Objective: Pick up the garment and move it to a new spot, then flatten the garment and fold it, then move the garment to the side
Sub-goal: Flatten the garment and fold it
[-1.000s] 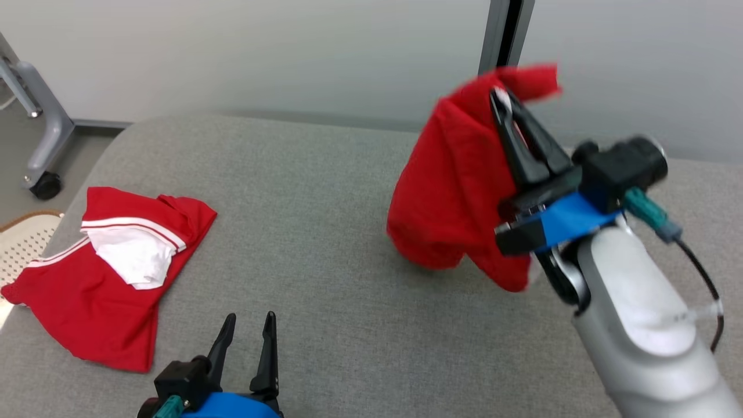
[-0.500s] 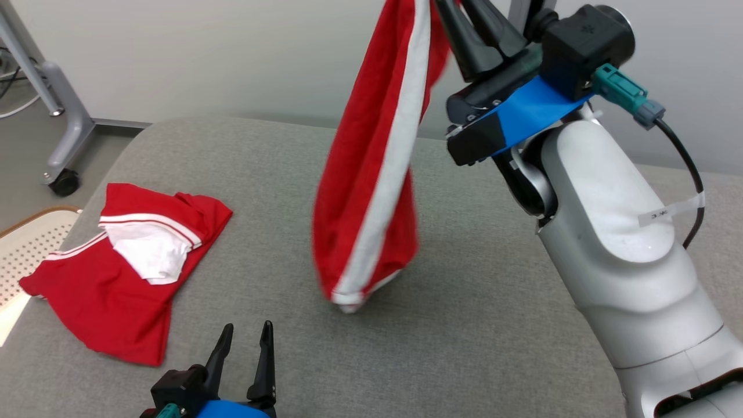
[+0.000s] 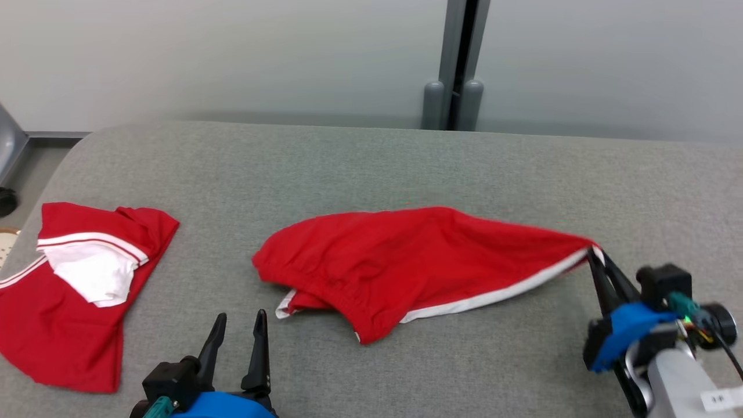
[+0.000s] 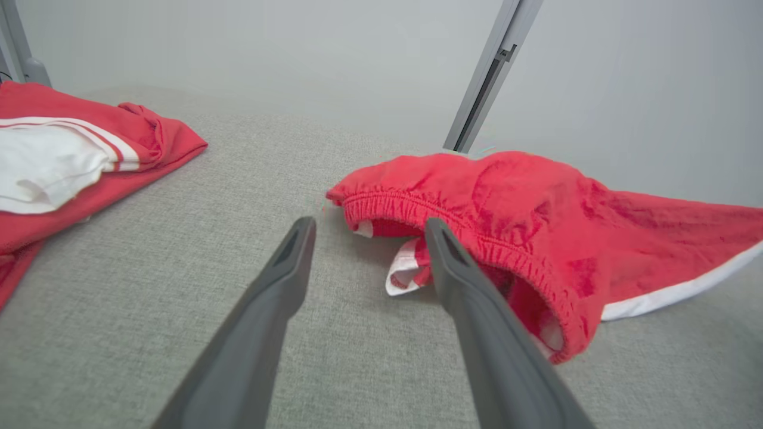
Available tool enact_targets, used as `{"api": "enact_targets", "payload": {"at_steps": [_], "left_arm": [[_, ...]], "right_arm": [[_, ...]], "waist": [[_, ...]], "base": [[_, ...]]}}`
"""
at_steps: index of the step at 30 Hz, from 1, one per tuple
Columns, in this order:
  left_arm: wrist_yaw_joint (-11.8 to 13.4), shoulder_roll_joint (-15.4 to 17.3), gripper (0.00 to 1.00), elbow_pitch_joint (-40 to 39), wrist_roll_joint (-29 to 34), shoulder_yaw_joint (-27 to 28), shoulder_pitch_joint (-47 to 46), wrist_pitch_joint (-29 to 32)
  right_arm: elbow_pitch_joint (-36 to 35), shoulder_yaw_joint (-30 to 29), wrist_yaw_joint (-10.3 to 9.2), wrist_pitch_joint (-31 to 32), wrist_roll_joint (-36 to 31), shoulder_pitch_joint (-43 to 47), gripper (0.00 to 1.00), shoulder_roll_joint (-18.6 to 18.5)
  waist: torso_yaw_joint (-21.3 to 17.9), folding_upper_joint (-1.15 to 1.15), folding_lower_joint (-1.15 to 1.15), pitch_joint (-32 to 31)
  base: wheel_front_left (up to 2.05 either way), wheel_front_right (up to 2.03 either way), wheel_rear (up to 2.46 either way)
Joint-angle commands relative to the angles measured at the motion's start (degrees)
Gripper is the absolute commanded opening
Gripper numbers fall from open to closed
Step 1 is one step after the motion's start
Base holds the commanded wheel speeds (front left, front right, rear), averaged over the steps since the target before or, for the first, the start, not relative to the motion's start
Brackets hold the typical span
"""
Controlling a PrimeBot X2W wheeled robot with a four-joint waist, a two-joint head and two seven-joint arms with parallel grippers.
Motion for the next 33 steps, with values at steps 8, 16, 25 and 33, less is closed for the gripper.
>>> {"api": "enact_targets", "payload": {"at_steps": [8,16,25,33], "left_arm": [[-0.1,0.0,1.00,0.0,0.6,1.1,-0.9,-0.2],[-0.1,0.0,1.00,-0.9,1.3,1.7,0.3,-0.2],[-0.1,0.0,1.00,-1.9,0.9,0.6,2.6,-0.2],[-0.1,0.0,1.00,-1.2,-5.6,-9.9,0.1,-0.2]], "right_arm": [[-0.8,-9.3,0.00,-1.8,-7.4,6.2,1.00,3.0],[-19.3,-11.0,0.00,-1.8,-6.9,11.5,1.00,7.1],[-20.0,-8.1,0.00,-1.8,-1.8,17.9,1.00,7.4],[-20.3,-6.1,0.00,-1.8,-1.4,16.3,1.00,7.4]], "waist": [[-1.8,0.00,0.00,0.4],[-1.9,0.00,0.00,-1.3],[-2.4,0.00,0.00,-2.8],[-4.0,0.00,0.00,-0.2]], "base": [[0.00,0.00,0.00],[0.00,0.00,0.00],[0.00,0.00,0.00],[0.00,0.00,0.00]]}}
